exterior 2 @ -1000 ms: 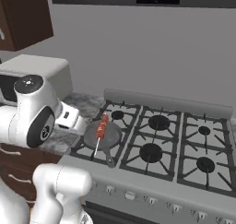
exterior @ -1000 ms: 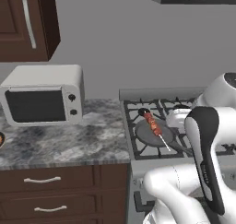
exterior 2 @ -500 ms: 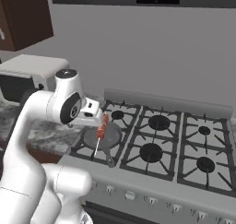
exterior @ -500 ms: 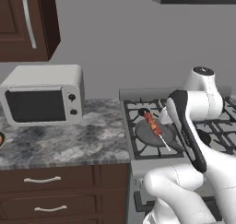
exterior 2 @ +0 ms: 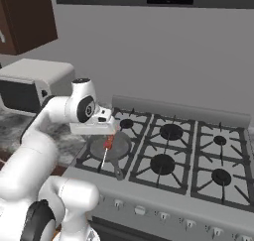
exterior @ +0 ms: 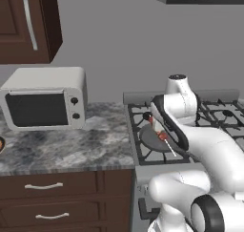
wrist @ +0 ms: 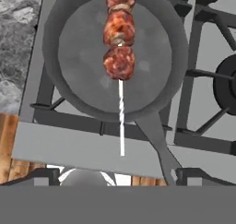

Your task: Place the cold items (squash and kiwi) from the fridge in one tupperware on the dining counter. Place the warm items (kebab skewer and hot dog) in the stove area in another tupperware.

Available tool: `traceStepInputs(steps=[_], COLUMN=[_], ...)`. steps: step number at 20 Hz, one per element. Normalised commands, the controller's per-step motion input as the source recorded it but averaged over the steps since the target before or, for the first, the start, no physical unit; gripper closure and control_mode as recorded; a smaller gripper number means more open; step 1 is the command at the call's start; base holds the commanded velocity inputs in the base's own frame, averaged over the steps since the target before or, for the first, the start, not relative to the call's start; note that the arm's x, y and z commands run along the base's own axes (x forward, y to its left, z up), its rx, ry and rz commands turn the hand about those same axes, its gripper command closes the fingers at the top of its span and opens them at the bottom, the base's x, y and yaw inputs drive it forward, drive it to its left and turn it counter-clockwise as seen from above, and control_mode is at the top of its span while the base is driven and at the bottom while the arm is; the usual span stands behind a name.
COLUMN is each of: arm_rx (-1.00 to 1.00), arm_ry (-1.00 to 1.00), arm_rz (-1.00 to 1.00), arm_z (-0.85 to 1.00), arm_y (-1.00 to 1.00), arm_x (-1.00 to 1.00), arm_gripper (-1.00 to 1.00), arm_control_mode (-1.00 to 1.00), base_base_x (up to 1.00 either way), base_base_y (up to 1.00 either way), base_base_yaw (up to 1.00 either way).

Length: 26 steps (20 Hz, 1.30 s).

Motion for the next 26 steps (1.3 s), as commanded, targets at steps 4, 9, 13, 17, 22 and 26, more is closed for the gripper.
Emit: traceStepInputs(steps=[4,9,13,17,22,26], arm_rx=[0.00,0.00,0.00,0.00,0.00,0.00], arm_ry=[0.10,0.07,0.09,0.12,0.02,0.07], arm_rz=[0.00,0.00,0.00,0.00,0.00,0.00], arm_z=[-0.33,-0.44,-0.50,-0.48,-0.34,-0.34], arm_y=[-0.01,-0.07,-0.22,-0.07,0.00,0.00], arm_x=[0.62,0.53,0.43,0.37,0.45,0.28], arm_gripper=[-1.00,-1.00,-1.00,-1.00,-1.00,-1.00], arm_control_mode=[-1.00,-1.00,-1.00,-1.00,-1.00,-1.00], base_base_x=[0.00,0.00,0.00,0.00,0.00,0.00], base_base_y=[0.00,0.00,0.00,0.00,0.00,0.00], base_base_yaw=[0.00,0.00,0.00,0.00,0.00,0.00])
